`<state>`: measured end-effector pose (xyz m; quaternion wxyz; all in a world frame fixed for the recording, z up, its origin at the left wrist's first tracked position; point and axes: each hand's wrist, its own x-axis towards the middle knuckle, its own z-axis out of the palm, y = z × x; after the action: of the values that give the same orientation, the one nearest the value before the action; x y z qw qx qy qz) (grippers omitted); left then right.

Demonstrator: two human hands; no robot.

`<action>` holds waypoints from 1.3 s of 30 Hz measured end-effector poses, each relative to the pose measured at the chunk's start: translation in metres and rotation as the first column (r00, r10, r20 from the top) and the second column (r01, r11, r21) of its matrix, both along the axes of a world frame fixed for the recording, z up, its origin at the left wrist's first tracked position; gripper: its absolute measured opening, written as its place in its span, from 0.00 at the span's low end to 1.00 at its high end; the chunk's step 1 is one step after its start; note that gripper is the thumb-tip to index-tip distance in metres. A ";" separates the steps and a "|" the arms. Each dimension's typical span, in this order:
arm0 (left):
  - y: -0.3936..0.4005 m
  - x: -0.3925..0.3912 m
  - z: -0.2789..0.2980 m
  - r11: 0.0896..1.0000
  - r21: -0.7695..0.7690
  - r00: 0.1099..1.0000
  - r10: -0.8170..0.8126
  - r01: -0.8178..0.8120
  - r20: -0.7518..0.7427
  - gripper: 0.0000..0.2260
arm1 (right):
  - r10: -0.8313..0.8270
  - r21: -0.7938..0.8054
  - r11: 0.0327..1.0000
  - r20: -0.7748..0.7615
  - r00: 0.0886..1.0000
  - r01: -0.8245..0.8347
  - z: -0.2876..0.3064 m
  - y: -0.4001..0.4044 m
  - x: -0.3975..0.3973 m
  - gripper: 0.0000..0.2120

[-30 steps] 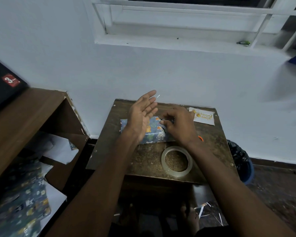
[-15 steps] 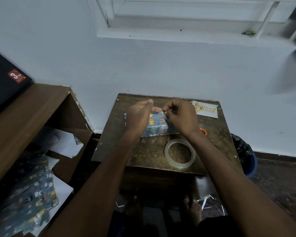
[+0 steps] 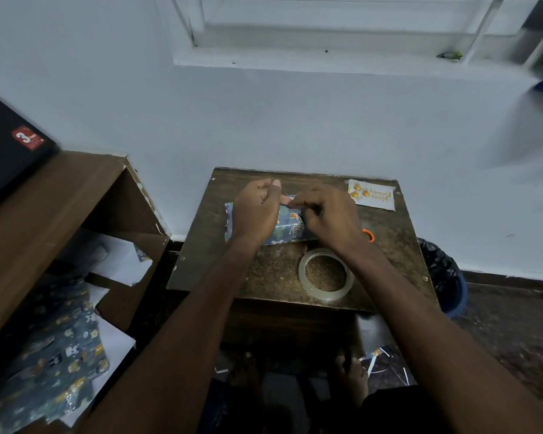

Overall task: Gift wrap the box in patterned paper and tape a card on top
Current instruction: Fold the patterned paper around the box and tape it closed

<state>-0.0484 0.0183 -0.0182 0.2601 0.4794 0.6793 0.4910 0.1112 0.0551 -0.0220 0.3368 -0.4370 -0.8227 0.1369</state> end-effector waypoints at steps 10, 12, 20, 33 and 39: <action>-0.010 -0.005 0.006 0.986 0.122 0.956 -0.074 0.112 -0.283 0.22 | 0.071 0.095 0.992 0.143 0.987 -0.085 -0.001 -0.005 0.001 0.17; -0.007 -0.009 0.000 0.983 0.143 0.937 -0.058 0.113 -0.344 0.26 | 0.067 0.099 0.992 0.153 0.986 -0.082 0.000 -0.006 0.000 0.17; -0.002 -0.011 -0.002 0.996 0.033 0.945 -0.064 0.078 -0.322 0.20 | 0.064 0.105 0.990 0.288 0.955 -0.098 -0.001 -0.003 -0.009 0.15; -0.028 -0.009 0.003 0.977 0.097 0.886 -0.130 0.192 -0.446 0.15 | 0.123 -0.159 0.983 0.166 0.978 -0.097 0.029 -0.060 0.043 0.09; -0.074 0.019 0.005 0.972 0.138 0.947 -0.143 0.189 -0.289 0.12 | 0.215 -0.438 0.899 0.427 0.878 -0.007 0.013 -0.092 0.041 0.20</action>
<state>-0.0290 -0.0557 -0.0128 0.1627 0.6185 0.6236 0.4497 0.1518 -0.0365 -0.0093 0.0182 -0.4702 -0.8538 0.2229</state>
